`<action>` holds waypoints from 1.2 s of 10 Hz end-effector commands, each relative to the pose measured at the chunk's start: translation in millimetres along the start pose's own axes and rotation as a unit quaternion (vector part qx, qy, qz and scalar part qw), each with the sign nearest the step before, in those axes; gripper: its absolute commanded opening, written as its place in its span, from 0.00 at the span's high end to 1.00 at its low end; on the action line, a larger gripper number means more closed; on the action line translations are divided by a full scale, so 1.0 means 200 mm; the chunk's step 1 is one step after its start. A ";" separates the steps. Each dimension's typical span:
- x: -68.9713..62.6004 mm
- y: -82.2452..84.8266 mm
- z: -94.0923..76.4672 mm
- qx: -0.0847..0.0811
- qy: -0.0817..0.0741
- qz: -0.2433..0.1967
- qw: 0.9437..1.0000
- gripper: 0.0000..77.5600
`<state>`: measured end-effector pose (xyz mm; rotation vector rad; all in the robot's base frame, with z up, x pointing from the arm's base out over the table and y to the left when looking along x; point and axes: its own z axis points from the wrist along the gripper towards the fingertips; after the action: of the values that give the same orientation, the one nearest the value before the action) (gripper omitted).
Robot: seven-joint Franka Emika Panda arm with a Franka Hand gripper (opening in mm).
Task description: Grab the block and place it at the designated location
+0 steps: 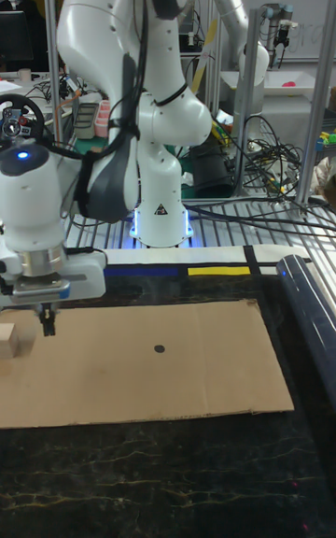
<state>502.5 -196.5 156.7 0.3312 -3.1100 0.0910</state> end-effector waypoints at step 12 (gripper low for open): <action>0.35 -0.43 0.01 -0.001 0.012 0.050 0.999 1.00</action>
<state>459.6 -283.0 163.3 0.2455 -3.1056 0.0964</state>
